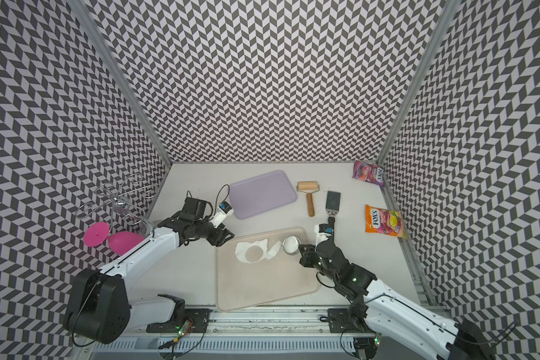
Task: Roll out the dumpling wrappers from the dough
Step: Adjust the dumpling mold, then place the dumpling mold at the center of the board.
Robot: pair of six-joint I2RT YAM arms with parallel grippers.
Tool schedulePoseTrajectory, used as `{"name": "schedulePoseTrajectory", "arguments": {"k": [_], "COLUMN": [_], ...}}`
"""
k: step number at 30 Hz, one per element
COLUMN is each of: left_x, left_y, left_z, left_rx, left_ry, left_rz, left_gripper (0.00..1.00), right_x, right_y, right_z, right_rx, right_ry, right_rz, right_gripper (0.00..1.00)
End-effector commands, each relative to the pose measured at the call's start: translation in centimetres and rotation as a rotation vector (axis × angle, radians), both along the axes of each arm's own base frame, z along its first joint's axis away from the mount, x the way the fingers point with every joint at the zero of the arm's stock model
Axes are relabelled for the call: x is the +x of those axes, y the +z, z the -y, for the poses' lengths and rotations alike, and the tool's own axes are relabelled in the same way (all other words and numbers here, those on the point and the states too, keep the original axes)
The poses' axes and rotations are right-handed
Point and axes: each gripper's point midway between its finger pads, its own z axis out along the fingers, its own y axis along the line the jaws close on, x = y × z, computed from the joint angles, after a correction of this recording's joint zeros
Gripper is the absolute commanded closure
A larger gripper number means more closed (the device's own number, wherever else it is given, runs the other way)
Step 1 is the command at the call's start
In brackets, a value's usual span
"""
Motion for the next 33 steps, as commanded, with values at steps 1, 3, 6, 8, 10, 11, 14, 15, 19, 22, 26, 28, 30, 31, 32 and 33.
{"name": "schedulePoseTrajectory", "arguments": {"k": [1,3,6,8,10,11,14,15,19,22,26,28,30,31,32,33], "left_x": [0.1,0.1,0.1,0.1,0.1,0.1,0.1,0.1,0.1,0.1,0.1,0.1,0.1,0.1,0.1,0.1], "left_y": [0.1,0.1,0.1,0.1,0.2,0.2,0.2,0.2,0.1,0.0,0.0,0.0,0.0,0.0,0.0,0.0], "left_z": [0.0,0.0,0.1,0.1,0.1,0.0,0.0,0.0,0.0,0.0,0.0,0.0,0.0,0.0,0.0,0.0], "left_rx": [-0.009,-0.010,-0.011,-0.011,-0.011,-0.010,-0.010,-0.010,-0.009,-0.008,-0.009,-0.007,-0.006,-0.007,-0.008,-0.008], "left_ry": [-0.001,-0.002,-0.002,-0.002,-0.002,-0.002,0.000,0.000,-0.001,-0.002,0.001,0.001,0.001,0.001,0.000,0.000], "left_rz": [0.012,0.014,0.012,0.012,0.014,0.014,0.015,0.015,0.011,0.009,0.010,0.011,0.009,0.011,0.009,0.010], "left_gripper": [0.32,0.32,0.31,0.32,0.32,0.32,0.32,0.31,0.32,0.31,0.32,0.32,0.31,0.31,0.31,0.31], "right_x": [-1.3,-2.3,-2.1,-1.4,-0.6,-0.3,0.3,0.4,0.5,0.9,2.4,3.3,4.0,4.0,3.9,3.5], "right_y": [-5.5,-8.2,-7.7,-5.9,-3.3,-1.8,1.3,1.8,3.0,3.4,3.4,3.2,2.7,2.3,1.7,1.0], "right_z": [1.6,2.0,1.2,0.8,0.6,0.5,0.9,1.1,1.7,2.8,6.7,9.1,11.6,12.5,13.5,14.4], "right_rx": [-0.055,-0.091,-0.134,-0.126,-0.081,-0.057,0.002,0.008,-0.002,-0.031,-0.124,-0.156,-0.163,-0.160,-0.150,-0.141], "right_ry": [-0.039,-0.039,-0.007,-0.004,-0.016,-0.012,-0.034,-0.046,-0.060,-0.122,-0.304,-0.391,-0.474,-0.510,-0.554,-0.603], "right_rz": [-0.118,-0.218,-0.259,-0.217,-0.139,-0.089,0.020,0.038,0.071,0.065,0.009,-0.041,-0.099,-0.126,-0.156,-0.194], "right_gripper": [1.00,1.00,1.00,1.00,1.00,1.00,1.00,1.00,1.00,1.00,1.00,1.00,1.00,1.00,1.00,1.00]}}
